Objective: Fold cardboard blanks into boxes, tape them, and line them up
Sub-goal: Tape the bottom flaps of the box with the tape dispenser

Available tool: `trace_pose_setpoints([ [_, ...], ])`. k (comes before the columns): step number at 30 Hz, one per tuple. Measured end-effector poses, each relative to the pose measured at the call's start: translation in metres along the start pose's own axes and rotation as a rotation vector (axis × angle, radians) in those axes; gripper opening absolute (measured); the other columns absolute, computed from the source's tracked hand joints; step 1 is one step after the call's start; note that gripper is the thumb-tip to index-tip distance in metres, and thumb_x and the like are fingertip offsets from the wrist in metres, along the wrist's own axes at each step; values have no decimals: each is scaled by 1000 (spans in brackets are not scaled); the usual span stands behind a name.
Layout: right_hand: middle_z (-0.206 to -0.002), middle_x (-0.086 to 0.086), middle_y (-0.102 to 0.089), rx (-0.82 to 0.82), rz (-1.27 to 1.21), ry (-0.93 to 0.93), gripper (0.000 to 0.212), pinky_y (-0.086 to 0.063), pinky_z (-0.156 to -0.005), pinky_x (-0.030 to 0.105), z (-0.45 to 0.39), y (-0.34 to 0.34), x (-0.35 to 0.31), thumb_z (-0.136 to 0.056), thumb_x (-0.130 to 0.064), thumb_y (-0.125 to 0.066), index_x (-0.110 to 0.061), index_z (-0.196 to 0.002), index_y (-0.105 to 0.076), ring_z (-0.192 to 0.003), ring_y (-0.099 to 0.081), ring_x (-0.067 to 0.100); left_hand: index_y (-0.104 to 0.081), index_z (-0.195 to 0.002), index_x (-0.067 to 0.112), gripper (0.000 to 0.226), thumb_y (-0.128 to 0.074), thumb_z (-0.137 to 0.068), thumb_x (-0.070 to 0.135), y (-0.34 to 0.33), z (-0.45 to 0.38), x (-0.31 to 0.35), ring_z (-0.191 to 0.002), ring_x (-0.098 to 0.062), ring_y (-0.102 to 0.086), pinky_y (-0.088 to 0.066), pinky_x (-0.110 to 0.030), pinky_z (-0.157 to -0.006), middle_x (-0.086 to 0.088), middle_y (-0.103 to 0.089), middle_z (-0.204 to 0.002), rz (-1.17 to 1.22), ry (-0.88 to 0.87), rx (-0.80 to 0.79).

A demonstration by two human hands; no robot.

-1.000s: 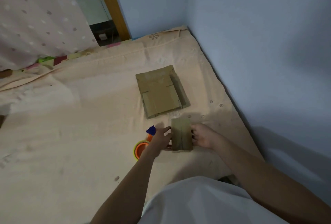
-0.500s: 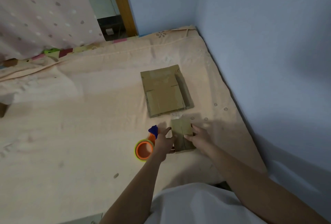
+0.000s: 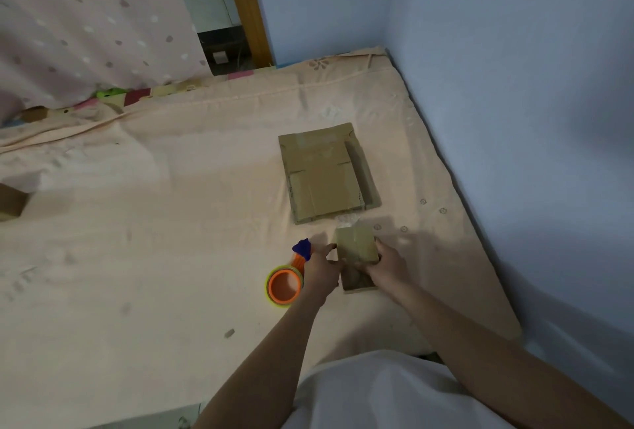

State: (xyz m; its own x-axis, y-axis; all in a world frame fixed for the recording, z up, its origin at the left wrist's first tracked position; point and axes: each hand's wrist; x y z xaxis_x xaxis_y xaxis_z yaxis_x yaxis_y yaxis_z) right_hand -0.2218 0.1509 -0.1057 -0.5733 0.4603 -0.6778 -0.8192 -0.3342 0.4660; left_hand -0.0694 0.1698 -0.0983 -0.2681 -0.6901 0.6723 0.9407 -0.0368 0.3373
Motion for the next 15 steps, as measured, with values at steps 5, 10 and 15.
trace_pose_setpoints([
  [5,-131,-4,-65,3,72,-7,72,-47,-94,25,-1,1,-1,-79,-33,-82,-24,-144,-51,-119,-60,19,-60,-90,12,14,-51,-91,23,26,7,-16,-76,-26,-60,-51,-36,-68,-8,-68,-88,-460,-82,307],
  [10,-134,-5,-63,-13,105,-29,71,-48,-101,31,-2,0,-2,-80,-37,-79,-25,-144,-50,-122,-60,20,-52,-115,10,47,-62,-88,47,45,6,-45,-114,-32,-54,-42,-37,-92,-8,-63,-114,-658,117,269],
  [15,-125,-5,-67,-35,106,-38,60,-49,-98,31,-1,4,-8,-80,-33,-79,-26,-135,-55,-115,-62,18,-54,-122,16,39,-62,-91,38,51,4,-56,-115,-25,-56,-37,-36,-94,-1,-61,-119,-699,126,121],
])
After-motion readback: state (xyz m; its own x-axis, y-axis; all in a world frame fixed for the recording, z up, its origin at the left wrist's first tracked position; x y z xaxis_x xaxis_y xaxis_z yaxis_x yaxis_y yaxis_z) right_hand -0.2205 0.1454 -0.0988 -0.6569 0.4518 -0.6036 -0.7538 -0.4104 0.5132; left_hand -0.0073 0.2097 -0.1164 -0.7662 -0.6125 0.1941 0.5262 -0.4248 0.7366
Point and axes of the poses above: each hand's wrist, its own z-axis away from the middle knuckle, its own y-axis out of the back of the hand, x = y × z
